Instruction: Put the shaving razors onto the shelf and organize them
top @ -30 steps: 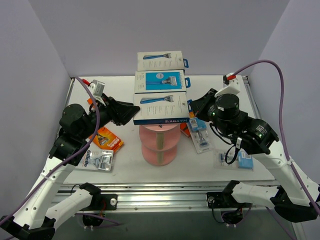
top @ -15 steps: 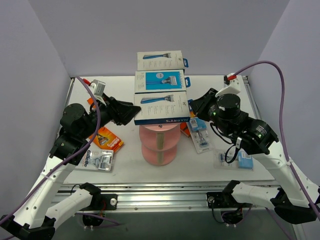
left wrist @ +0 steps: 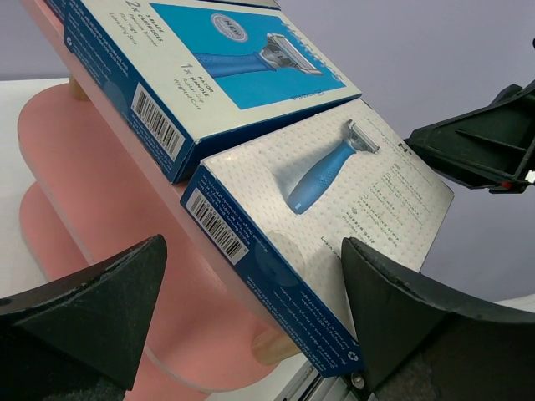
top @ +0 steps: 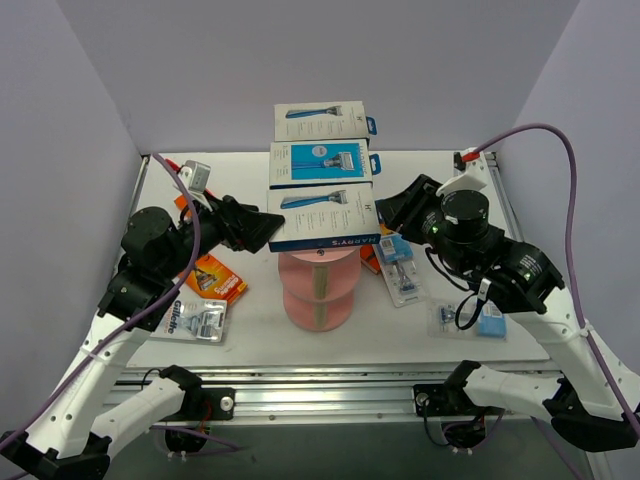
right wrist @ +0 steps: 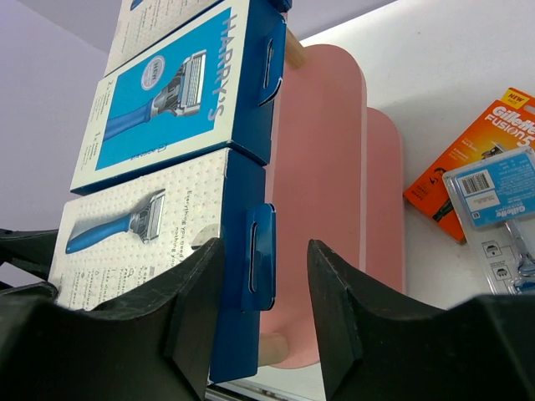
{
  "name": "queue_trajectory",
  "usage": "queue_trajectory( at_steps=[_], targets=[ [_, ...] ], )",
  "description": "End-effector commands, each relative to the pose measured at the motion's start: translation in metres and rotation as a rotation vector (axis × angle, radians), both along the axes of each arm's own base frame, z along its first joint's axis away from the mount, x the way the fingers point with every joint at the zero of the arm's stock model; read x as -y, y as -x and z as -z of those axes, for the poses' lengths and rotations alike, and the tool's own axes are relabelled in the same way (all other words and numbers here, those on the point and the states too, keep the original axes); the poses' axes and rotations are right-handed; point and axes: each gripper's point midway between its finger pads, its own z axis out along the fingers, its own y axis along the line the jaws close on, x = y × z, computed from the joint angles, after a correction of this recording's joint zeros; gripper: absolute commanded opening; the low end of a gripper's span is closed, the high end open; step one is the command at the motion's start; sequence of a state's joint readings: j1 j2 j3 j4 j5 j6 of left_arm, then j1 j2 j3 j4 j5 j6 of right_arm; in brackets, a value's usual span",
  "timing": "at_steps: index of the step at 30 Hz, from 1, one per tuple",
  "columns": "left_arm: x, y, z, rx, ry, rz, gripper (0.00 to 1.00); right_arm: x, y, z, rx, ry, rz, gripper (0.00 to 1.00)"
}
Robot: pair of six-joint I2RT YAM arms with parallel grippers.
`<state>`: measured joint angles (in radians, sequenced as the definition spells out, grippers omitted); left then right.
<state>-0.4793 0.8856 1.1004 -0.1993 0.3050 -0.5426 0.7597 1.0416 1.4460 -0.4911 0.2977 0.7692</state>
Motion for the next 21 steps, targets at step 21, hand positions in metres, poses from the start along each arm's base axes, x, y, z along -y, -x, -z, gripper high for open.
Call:
queue_trajectory(
  at_steps=[21],
  targets=[
    [-0.053, 0.014, -0.049, 0.093, 0.012, -0.225, 0.94, 0.044, 0.001, -0.035, 0.079, 0.009, 0.159, 0.52]
  ],
)
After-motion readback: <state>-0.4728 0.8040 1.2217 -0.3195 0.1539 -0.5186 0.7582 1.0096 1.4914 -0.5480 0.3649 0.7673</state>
